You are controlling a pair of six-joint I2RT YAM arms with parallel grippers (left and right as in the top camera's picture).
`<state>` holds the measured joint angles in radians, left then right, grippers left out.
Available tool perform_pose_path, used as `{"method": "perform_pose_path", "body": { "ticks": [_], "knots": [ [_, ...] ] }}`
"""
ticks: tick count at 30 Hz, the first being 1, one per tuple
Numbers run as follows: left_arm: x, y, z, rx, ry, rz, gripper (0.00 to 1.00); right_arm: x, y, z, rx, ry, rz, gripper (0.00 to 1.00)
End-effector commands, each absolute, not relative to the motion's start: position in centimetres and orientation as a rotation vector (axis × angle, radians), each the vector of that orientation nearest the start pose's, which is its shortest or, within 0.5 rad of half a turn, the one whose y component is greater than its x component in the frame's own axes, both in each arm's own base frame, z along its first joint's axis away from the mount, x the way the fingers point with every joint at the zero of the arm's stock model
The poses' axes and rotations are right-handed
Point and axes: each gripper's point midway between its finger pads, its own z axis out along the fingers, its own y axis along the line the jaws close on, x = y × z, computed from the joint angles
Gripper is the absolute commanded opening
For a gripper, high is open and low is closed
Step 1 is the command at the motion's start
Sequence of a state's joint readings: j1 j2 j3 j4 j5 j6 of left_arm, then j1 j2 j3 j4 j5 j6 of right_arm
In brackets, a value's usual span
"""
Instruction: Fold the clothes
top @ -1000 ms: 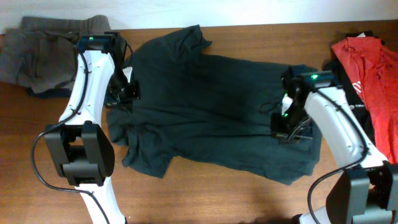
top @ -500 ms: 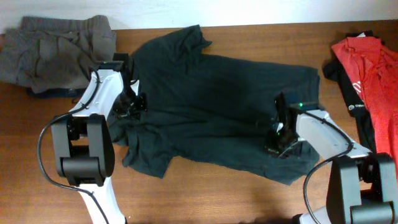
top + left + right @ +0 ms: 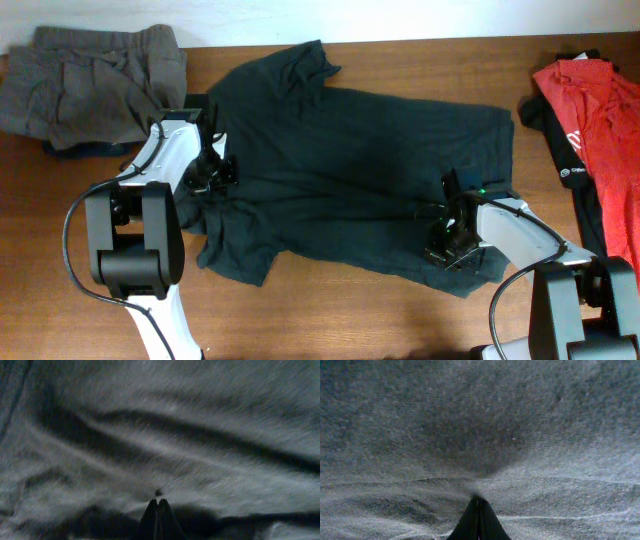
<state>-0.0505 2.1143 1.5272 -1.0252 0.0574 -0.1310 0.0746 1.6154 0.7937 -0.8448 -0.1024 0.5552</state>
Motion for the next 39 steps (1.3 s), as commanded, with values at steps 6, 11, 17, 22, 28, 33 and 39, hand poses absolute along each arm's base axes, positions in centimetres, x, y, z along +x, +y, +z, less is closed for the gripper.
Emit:
{"method": "perform_pose_path", "body": {
  "ticks": [6,11,17,22,28,33,39],
  "knots": [
    [36.5,-0.2,1.2,-0.204,3.237,0.065,0.01,19.0,2.8,-2.2,0.891,3.23,0.032,0.04],
    [35.4,2.5,1.4,-0.354,3.261,0.175,0.01,19.0,2.1,-2.2,0.88,3.218,-0.038,0.04],
    [34.3,4.9,1.6,-0.503,3.271,0.214,0.01,19.1,1.0,-2.2,0.865,3.198,-0.133,0.04],
    [34.1,7.2,2.0,-0.572,3.254,0.285,0.01,19.3,-0.1,-2.1,0.847,3.172,-0.233,0.04],
    [35.1,7.4,4.5,-0.58,3.218,0.277,0.01,20.7,-0.1,-1.5,0.84,3.138,-0.221,0.04],
    [36.0,5.4,8.6,-0.523,3.158,0.192,0.01,22.7,0.0,0.3,0.805,3.12,-0.201,0.23],
    [33.5,1.2,11.2,-0.375,3.24,-0.015,0.82,24.2,0.1,2.4,0.657,3.148,-0.188,0.99]
  ]
}}
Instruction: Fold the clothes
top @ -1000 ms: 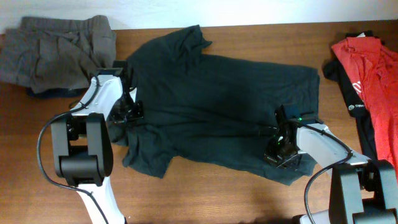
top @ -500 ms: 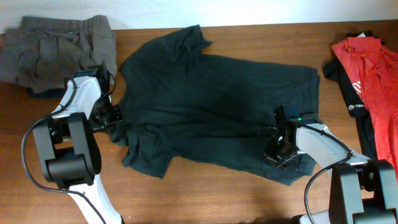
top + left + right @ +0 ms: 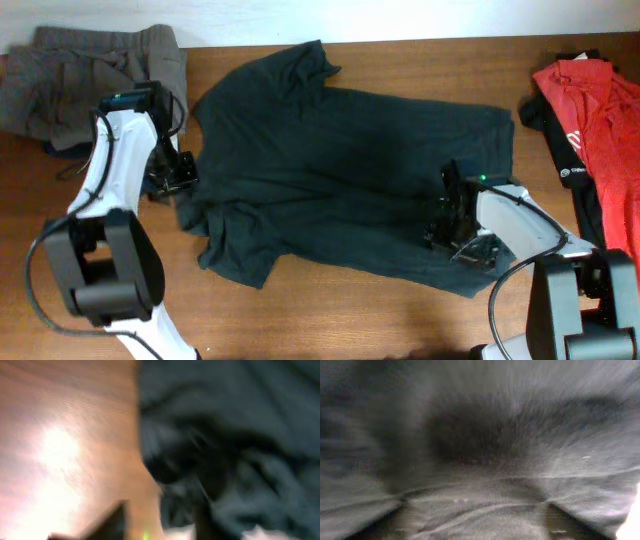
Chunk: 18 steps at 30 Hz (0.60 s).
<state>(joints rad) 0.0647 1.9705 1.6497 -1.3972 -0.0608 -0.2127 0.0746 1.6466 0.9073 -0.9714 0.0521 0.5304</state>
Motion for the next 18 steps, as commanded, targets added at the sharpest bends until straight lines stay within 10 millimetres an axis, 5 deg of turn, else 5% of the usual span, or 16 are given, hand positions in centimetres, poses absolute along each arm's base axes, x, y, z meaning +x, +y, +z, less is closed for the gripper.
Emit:
{"method": "perform_pose_path", "body": {
  "ticks": [1,10,13,18],
  "knots": [
    [32.7,0.9,11.3,-0.373,3.271,-0.022,0.84,24.4,0.2,2.6,0.657,3.144,-0.183,0.99],
    [27.8,-0.1,8.8,-0.393,3.466,-0.076,0.84,25.4,0.3,3.2,0.653,3.118,-0.167,0.99],
    [27.4,-1.3,7.0,-0.227,3.475,-0.229,0.78,25.4,0.3,3.2,0.646,3.121,-0.168,0.99],
    [27.0,-1.7,5.3,-0.203,3.47,-0.276,0.72,25.2,0.2,3.2,0.626,3.134,-0.172,0.99]
  ]
}}
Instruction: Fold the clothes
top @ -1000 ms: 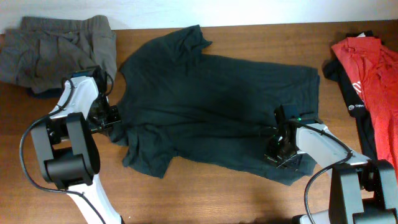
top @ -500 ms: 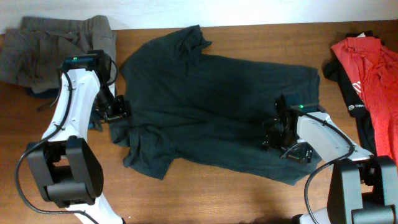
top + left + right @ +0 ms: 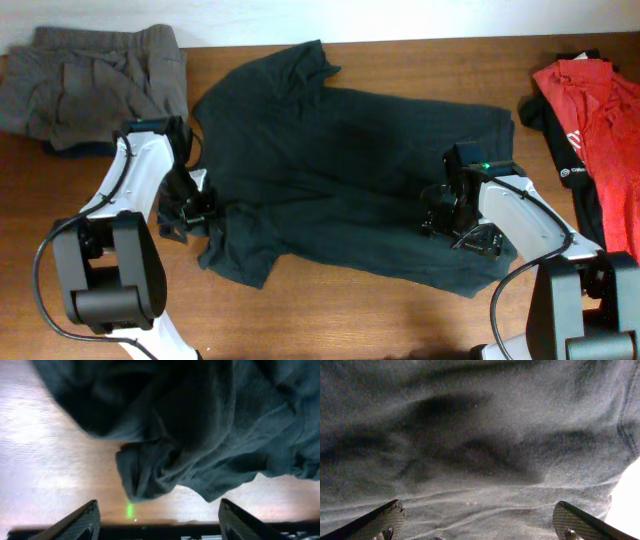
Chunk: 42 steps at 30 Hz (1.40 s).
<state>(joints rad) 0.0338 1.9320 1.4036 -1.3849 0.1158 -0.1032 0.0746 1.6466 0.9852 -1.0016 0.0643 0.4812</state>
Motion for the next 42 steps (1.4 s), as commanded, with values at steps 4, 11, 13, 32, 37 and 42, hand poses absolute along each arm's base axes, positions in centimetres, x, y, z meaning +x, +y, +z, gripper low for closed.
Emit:
{"method": "perform_pose_path", "body": {
  "ticks": [4,11,13,32,37,42],
  "knots": [
    [27.1,-1.8,3.9,-0.209,3.446,-0.274,0.68,25.2,0.2,3.2,0.626,3.134,-0.172,0.99],
    [27.6,-1.9,3.1,-0.198,3.419,-0.271,0.43,25.2,0.2,3.2,0.626,3.134,-0.172,0.99],
    [27.6,-1.9,3.1,-0.197,3.419,-0.272,0.35,25.2,0.2,3.2,0.626,3.134,-0.172,0.99],
    [26.2,-2.2,3.6,-0.214,3.476,-0.299,0.48,22.5,-0.9,5.0,1.012,3.104,-0.132,0.99],
    [26.0,-2.2,2.8,-0.214,3.468,-0.299,0.71,22.2,-2.3,5.0,1.102,3.089,-0.113,0.99],
    [25.4,-2.3,2.1,-0.216,3.479,-0.307,0.63,22.0,-2.3,5.0,1.098,3.099,-0.117,0.99]
  ]
}}
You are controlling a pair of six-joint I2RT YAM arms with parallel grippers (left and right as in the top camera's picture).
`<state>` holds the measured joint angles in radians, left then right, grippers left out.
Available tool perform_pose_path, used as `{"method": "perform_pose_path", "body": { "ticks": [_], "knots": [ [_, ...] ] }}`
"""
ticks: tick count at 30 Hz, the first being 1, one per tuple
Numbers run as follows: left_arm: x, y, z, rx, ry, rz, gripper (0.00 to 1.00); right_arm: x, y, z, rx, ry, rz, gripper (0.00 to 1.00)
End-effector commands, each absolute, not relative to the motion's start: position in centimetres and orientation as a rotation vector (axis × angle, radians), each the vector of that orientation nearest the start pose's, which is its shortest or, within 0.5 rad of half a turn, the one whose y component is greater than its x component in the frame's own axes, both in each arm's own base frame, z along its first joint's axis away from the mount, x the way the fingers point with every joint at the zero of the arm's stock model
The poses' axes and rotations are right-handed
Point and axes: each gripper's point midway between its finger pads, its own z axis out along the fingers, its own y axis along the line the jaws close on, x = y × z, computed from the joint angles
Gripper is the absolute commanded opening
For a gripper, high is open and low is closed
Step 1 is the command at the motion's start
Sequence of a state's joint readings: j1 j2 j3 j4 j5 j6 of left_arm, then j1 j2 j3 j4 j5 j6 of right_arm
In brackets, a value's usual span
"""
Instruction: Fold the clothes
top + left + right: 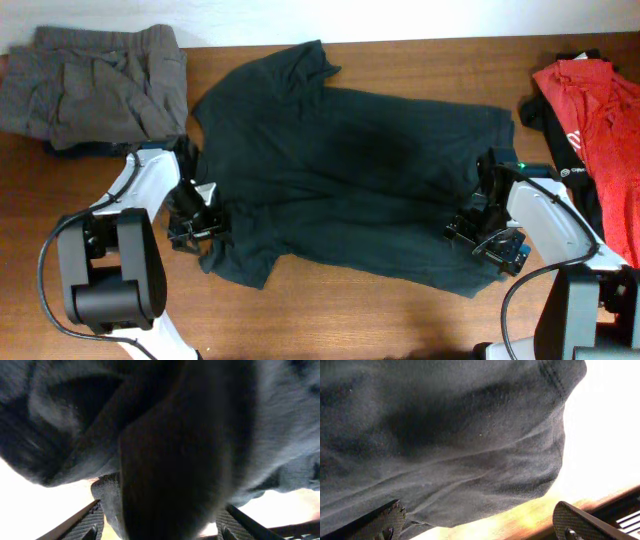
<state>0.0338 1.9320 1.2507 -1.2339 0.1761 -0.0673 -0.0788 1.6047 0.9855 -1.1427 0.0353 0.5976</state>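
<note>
A dark T-shirt [350, 170] lies spread on the wooden table [330, 320], its lower left sleeve [235, 250] rumpled. My left gripper [195, 218] sits at that sleeve's left edge. In the left wrist view the left gripper [160, 527] is open wide, with a bunched fold of the shirt [175, 460] close above and between the fingers. My right gripper [483, 237] is at the shirt's lower right edge. The right wrist view shows the right gripper [480, 522] open, the shirt's hem [555, 435] and bare table between its fingers.
A grey-brown pile of clothes [90, 75] lies at the back left. A red garment [595, 110] rests on a black one [560, 160] at the right edge. Bare wood runs along the front.
My right gripper has moved right and nearer the front, from over the shirt's body to its lower right hem. The left gripper is lower and closer on the sleeve fold. Both are still open.
Both grippers were shut, tips on the shirt's fabric, left near the sleeve and right at the lower right. Then the left was off the shirt's left edge over bare wood. Then both stood open over the shirt, and now each is open at an edge.
</note>
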Motion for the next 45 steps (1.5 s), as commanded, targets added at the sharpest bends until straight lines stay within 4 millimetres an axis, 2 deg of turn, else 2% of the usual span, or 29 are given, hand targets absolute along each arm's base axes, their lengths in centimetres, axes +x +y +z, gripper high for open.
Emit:
{"method": "perform_pose_path", "body": {
  "ticks": [1,5,8,12,17,19,21,23,28,32,36,39,45],
  "knots": [
    [25.4,-2.2,2.1,-0.216,3.477,-0.306,0.51,21.8,-2.3,5.0,1.115,3.097,-0.127,0.99],
    [25.7,-2.2,2.0,-0.213,3.467,-0.306,0.18,21.1,-2.4,4.8,1.245,3.065,-0.157,0.99],
    [25.9,-2.2,1.9,-0.211,3.455,-0.305,0.01,20.8,-2.6,4.7,1.33,3.038,-0.165,0.99],
    [26.1,-2.2,1.9,-0.209,3.448,-0.305,0.01,20.5,-3.4,5.3,1.396,2.996,-0.155,0.99],
    [26.2,-2.2,1.8,-0.209,3.443,-0.304,0.01,19.0,-4.8,7.7,1.501,2.893,-0.109,0.99],
    [26.3,-2.2,1.8,-0.209,3.441,-0.305,0.01,18.1,-4.5,8.4,1.507,2.873,-0.074,0.99],
    [26.3,-2.6,1.9,-0.214,3.436,-0.34,0.01,17.4,-3.3,8.4,1.509,2.877,0.012,0.99],
    [26.5,-2.9,1.9,-0.218,3.428,-0.377,0.01,17.0,-2.6,7.9,1.525,2.882,0.064,0.99],
    [26.5,-3.0,1.9,-0.219,3.426,-0.381,0.01,14.4,-1.8,5.2,1.824,2.807,0.022,0.99],
    [26.5,-3.0,1.9,-0.219,3.425,-0.382,0.01,13.8,-1.0,2.6,1.835,2.803,0.088,0.99],
    [26.5,-3.0,1.9,-0.218,3.425,-0.382,0.01,13.6,-0.9,1.3,1.92,2.731,0.086,1.0],
    [26.5,-3.0,1.9,-0.218,3.425,-0.381,0.01,15.0,-1.4,0.2,1.883,2.665,0.116,1.0],
    [26.5,-3.0,1.9,-0.218,3.425,-0.381,0.01,17.3,-2.8,0.0,1.807,2.572,0.103,0.98]
  ]
}}
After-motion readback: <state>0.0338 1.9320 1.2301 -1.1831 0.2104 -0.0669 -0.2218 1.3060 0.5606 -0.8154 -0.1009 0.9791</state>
